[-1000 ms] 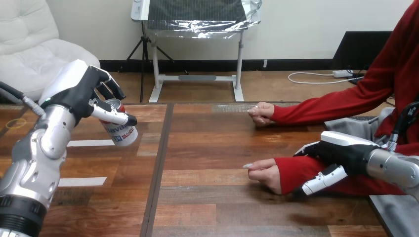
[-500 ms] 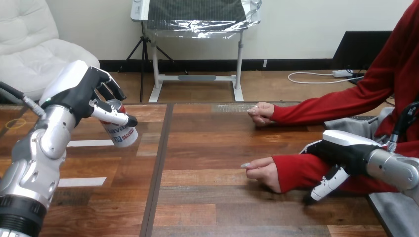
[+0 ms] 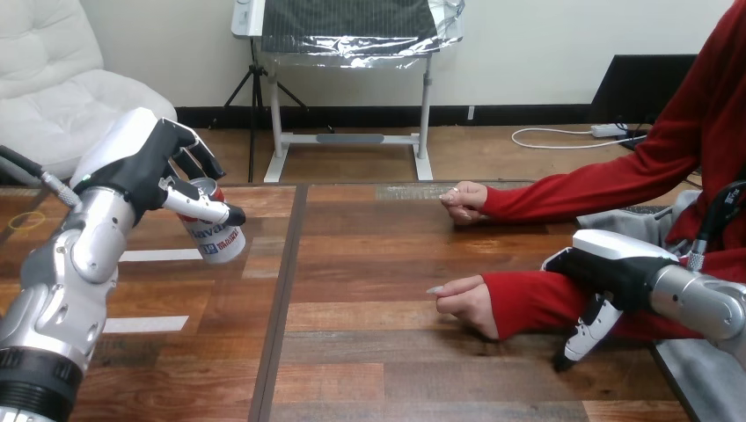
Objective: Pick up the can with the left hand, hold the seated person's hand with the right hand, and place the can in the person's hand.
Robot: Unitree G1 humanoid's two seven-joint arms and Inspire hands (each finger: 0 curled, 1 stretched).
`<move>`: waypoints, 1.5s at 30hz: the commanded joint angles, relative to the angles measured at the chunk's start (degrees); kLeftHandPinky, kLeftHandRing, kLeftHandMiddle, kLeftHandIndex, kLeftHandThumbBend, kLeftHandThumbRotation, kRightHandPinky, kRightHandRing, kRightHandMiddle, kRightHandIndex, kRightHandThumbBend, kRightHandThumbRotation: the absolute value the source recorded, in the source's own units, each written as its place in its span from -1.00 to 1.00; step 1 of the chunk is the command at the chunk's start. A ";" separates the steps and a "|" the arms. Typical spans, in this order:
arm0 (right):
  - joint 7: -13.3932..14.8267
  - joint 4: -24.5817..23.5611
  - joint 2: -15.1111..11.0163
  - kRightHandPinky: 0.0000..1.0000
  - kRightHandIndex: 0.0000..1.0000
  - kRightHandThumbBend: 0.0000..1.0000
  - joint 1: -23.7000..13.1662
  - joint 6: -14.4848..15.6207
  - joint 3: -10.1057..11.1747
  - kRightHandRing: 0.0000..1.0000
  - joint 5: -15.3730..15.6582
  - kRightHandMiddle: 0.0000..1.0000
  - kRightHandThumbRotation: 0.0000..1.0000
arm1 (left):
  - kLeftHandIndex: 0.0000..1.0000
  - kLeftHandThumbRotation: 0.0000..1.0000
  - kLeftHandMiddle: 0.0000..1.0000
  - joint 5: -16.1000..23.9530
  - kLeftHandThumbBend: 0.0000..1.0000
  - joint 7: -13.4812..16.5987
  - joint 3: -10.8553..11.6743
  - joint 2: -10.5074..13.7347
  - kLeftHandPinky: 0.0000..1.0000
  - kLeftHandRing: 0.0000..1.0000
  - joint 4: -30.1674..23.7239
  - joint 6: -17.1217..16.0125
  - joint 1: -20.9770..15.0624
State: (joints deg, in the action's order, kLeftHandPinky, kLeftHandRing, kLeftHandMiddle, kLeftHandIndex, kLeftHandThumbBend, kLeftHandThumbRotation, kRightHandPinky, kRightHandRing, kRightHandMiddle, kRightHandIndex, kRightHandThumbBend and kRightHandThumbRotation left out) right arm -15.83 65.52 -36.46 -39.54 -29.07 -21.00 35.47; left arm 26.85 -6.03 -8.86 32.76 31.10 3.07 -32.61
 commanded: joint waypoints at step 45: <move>14.87 1.98 1.09 -0.65 -0.44 0.47 -1.40 -7.74 0.23 -0.57 -1.55 -0.47 -0.93 | -0.11 -1.00 -0.13 -0.89 0.51 0.20 1.73 1.15 -0.38 -0.26 -3.52 -0.73 -3.36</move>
State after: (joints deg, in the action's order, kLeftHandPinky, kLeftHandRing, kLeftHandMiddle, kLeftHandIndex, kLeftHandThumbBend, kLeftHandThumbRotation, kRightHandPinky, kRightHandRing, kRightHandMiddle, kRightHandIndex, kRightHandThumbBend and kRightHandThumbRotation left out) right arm -3.37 67.85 -36.15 -38.72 -35.11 -22.39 35.91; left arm 26.56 -6.15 -8.79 32.76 31.10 3.06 -32.61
